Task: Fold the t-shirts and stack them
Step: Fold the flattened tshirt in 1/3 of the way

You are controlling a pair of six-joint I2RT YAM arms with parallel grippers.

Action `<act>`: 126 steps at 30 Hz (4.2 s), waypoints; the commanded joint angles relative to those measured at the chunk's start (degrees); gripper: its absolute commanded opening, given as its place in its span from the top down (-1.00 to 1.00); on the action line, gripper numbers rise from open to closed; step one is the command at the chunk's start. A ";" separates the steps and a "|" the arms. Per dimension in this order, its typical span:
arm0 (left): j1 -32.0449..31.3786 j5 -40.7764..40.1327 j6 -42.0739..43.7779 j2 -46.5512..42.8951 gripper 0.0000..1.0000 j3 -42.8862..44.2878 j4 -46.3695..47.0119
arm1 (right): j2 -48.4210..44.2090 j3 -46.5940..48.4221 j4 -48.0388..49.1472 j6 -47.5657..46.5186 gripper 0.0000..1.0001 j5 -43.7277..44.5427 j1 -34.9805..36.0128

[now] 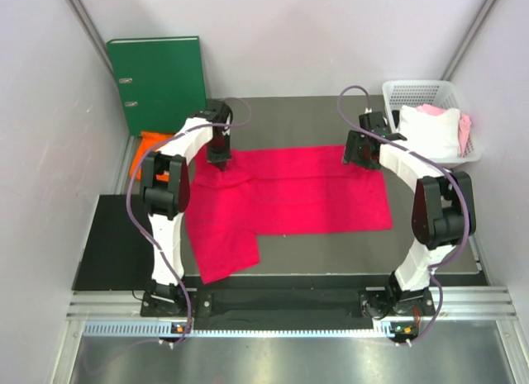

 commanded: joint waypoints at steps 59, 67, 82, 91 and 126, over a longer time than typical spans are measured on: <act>-2.61 -1.21 -2.55 -14.90 1.00 -11.30 4.80 | 1.33 1.58 1.80 0.11 -0.36 -2.13 0.82; 0.20 0.45 -3.87 -5.75 1.00 -7.25 6.73 | 1.34 1.67 1.54 0.02 -0.36 -2.30 0.73; 0.47 5.47 -3.17 -10.30 1.00 -14.63 7.78 | 2.39 1.14 1.89 -0.07 -0.36 -2.56 0.82; -0.32 11.88 -1.41 -14.96 1.00 -23.86 10.16 | 4.15 2.64 1.89 0.02 -0.36 -3.71 0.82; 6.35 4.50 -2.03 -23.07 -0.82 -28.09 6.04 | -4.64 -12.91 3.65 5.29 -0.44 -7.13 -16.06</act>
